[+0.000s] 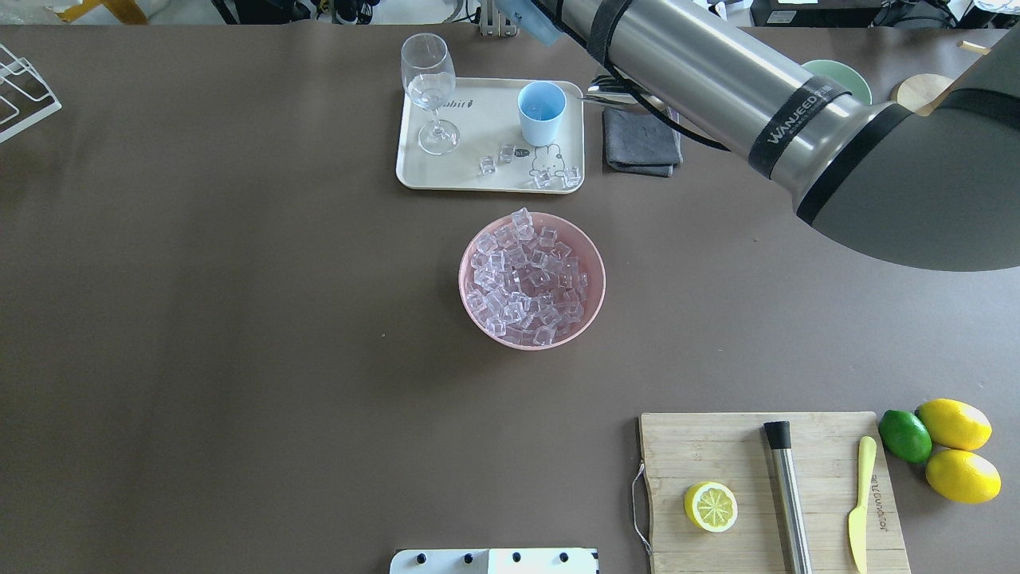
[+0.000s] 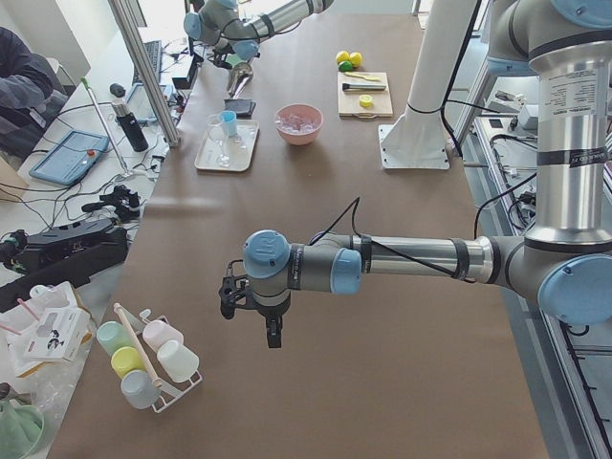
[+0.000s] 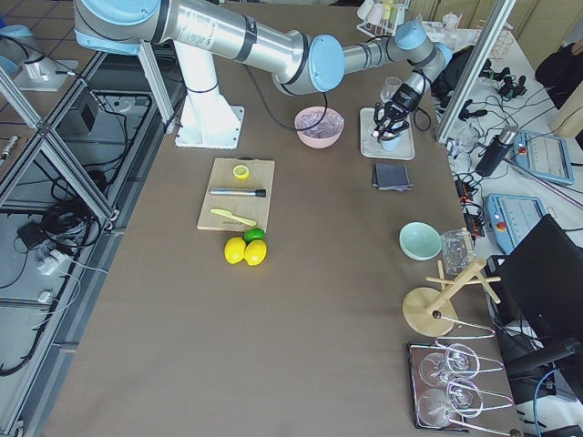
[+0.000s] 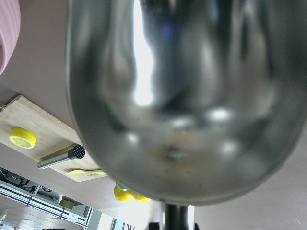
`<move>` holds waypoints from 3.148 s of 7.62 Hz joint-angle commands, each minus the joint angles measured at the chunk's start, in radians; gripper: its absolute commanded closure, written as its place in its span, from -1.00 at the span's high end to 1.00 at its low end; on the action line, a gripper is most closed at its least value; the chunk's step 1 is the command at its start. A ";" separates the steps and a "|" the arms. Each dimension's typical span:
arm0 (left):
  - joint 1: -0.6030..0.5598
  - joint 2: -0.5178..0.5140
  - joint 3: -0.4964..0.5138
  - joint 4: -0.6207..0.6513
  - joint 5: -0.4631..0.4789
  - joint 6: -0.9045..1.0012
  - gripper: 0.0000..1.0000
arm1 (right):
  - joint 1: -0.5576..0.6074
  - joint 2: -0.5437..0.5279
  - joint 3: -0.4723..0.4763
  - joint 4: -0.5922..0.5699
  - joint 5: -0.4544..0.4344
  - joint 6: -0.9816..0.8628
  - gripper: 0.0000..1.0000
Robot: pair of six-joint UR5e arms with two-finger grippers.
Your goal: Put ice in cup with scoop
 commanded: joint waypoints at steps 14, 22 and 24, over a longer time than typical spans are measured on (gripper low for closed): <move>0.006 -0.014 0.018 -0.002 -0.003 -0.003 0.97 | 0.254 -1.043 1.449 0.084 0.242 0.746 -1.00; 0.007 -0.014 0.013 0.000 -0.005 -0.006 0.96 | 0.356 -1.500 1.260 0.600 0.579 0.827 -1.00; 0.009 -0.014 0.013 0.000 -0.005 -0.006 0.97 | 0.354 -1.492 1.125 0.701 0.675 0.827 -1.00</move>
